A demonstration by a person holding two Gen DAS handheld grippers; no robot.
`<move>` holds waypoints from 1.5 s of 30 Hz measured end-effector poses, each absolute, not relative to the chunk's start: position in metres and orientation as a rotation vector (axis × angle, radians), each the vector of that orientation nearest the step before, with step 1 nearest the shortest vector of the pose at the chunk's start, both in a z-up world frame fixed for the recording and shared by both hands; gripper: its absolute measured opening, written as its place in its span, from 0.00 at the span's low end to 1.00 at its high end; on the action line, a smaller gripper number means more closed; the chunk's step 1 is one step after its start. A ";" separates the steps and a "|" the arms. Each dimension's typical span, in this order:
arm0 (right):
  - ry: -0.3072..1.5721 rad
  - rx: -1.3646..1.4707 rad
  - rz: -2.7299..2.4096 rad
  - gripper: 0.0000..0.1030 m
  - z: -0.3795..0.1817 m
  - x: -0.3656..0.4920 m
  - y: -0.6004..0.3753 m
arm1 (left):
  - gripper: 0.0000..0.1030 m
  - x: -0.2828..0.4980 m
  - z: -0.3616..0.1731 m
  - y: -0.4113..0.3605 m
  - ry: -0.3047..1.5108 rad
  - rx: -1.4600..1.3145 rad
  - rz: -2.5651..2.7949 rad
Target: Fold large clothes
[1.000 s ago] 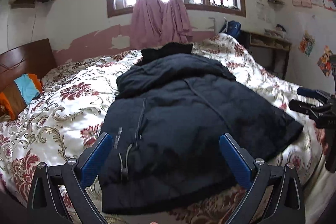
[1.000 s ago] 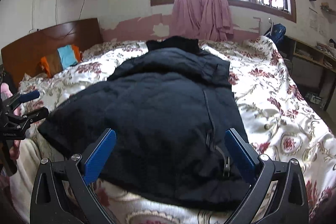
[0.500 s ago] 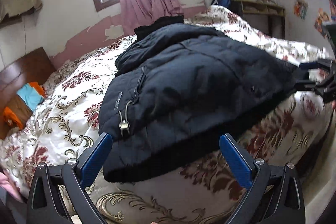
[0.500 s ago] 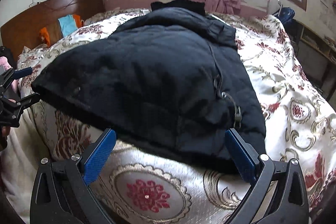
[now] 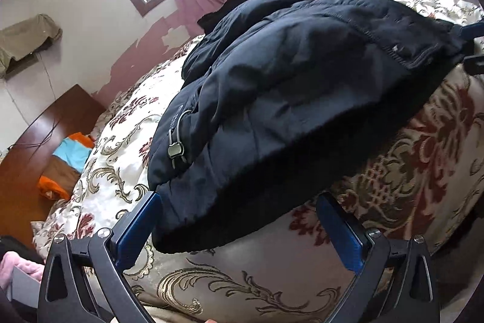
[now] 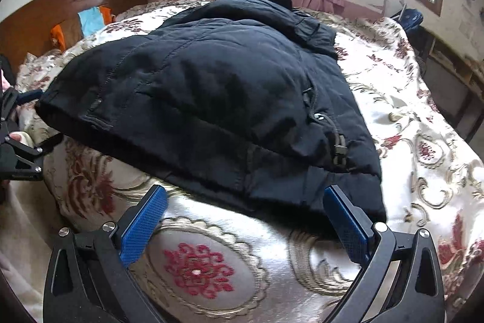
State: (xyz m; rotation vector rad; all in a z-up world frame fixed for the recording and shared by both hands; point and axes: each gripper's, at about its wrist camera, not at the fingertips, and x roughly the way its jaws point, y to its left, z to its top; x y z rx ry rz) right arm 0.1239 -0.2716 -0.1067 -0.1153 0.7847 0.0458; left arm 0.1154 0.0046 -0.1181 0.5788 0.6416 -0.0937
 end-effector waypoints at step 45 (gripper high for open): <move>0.478 -0.279 -0.028 0.04 -0.047 0.072 -0.258 | 0.07 0.089 -0.037 0.007 0.403 0.448 -0.156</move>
